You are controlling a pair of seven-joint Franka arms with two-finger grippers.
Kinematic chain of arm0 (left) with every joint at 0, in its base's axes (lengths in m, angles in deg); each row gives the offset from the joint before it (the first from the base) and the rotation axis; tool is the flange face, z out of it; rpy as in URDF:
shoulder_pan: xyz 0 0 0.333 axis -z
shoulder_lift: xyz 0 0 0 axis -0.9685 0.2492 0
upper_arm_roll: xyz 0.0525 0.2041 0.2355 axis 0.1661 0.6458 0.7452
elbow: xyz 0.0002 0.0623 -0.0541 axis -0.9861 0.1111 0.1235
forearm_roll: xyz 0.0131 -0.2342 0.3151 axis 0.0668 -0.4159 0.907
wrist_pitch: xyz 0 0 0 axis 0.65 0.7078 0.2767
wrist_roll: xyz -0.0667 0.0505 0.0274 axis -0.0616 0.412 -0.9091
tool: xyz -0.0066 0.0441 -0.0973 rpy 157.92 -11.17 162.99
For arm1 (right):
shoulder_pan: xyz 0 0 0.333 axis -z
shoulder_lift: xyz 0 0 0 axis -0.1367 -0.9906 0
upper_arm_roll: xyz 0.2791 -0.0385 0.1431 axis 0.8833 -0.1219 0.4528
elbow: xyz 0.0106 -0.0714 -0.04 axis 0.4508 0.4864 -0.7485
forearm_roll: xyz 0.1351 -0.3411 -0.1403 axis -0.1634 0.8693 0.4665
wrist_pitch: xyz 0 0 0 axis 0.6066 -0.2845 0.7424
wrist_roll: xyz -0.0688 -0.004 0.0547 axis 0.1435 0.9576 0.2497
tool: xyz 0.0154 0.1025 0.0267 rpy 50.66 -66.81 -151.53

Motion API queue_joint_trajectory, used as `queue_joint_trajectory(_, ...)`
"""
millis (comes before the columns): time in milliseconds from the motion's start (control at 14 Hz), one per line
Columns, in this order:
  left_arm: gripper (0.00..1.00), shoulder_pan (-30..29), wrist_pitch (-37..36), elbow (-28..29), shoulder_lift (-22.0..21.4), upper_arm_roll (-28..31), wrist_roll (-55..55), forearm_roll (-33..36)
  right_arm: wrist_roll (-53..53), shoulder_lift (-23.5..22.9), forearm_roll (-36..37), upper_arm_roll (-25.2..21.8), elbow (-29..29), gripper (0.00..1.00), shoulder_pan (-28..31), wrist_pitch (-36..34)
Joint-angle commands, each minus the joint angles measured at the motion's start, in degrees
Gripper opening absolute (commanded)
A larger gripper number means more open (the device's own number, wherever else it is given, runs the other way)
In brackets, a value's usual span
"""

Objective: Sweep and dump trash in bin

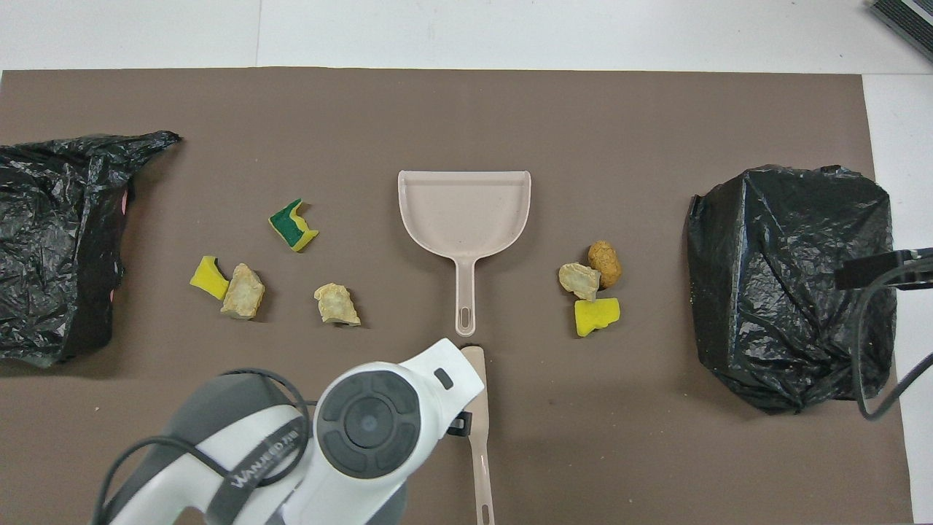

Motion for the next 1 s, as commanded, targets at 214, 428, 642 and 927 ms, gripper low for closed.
queue_joint_trajectory(214, 1.00, 10.27, 14.91, 6.79, 4.02, 1.04, -9.74, -2.42, -1.65, 1.14, -0.54, 0.35, 0.92, 1.00, 0.58, 0.09)
queue_joint_trajectory(428, 1.00, 12.91, 17.05, 6.70, 5.27, 1.12, -11.59, -2.69, -2.00, 2.46, -0.45, 0.35, 2.76, 1.00, 0.84, -1.06)
queue_joint_trajectory(642, 1.00, 13.88, 17.57, 6.61, 7.72, 1.12, -12.12, -2.69, -2.09, 3.08, -0.45, -0.09, 4.07, 1.00, 1.28, -1.06)
queue_joint_trajectory(927, 0.47, 13.97, 17.49, 5.56, 8.35, 1.12, -16.07, -2.69, -2.00, 3.25, -0.45, -0.18, 4.34, 1.00, 1.28, -1.06)
